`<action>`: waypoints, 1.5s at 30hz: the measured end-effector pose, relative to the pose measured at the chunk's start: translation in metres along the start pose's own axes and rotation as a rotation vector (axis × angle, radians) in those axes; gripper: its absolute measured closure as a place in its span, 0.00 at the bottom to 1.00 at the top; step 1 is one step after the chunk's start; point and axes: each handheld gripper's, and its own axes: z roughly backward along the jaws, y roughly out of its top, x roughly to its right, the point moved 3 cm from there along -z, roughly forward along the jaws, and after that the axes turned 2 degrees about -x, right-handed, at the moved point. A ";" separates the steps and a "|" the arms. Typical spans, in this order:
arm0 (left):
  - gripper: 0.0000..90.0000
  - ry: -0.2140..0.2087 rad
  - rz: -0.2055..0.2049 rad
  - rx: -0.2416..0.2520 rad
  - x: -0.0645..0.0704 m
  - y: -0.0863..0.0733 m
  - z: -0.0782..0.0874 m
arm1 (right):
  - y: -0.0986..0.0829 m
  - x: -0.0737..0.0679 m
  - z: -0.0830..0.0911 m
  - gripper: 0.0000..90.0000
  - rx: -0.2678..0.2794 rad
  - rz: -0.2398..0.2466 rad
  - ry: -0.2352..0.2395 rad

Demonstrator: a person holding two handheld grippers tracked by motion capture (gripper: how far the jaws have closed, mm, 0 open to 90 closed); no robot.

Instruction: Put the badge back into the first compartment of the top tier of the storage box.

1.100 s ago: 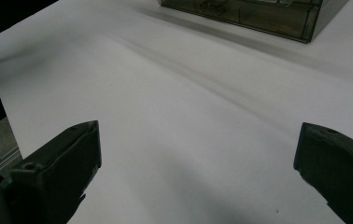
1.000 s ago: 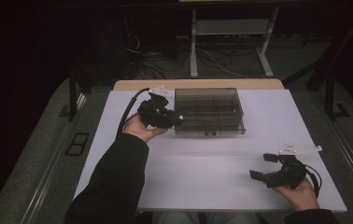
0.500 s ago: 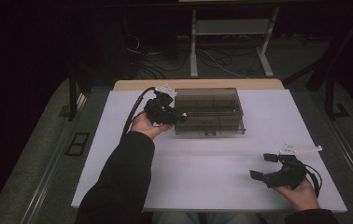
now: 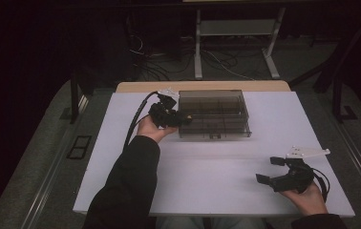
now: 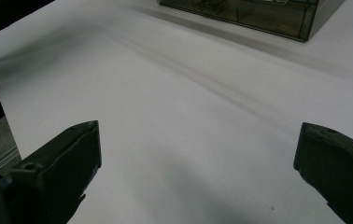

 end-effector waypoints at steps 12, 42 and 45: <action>0.65 -0.016 -0.001 -0.002 0.004 -0.002 -0.013 | 0.000 0.001 0.000 0.00 0.001 0.003 -0.002; 0.58 -0.036 -0.014 -0.044 0.009 -0.005 -0.030 | -0.001 0.001 0.000 0.00 -0.007 0.005 0.000; 0.54 -0.031 -0.024 -0.036 0.010 -0.004 -0.025 | 0.000 0.001 0.000 0.00 -0.006 0.006 0.001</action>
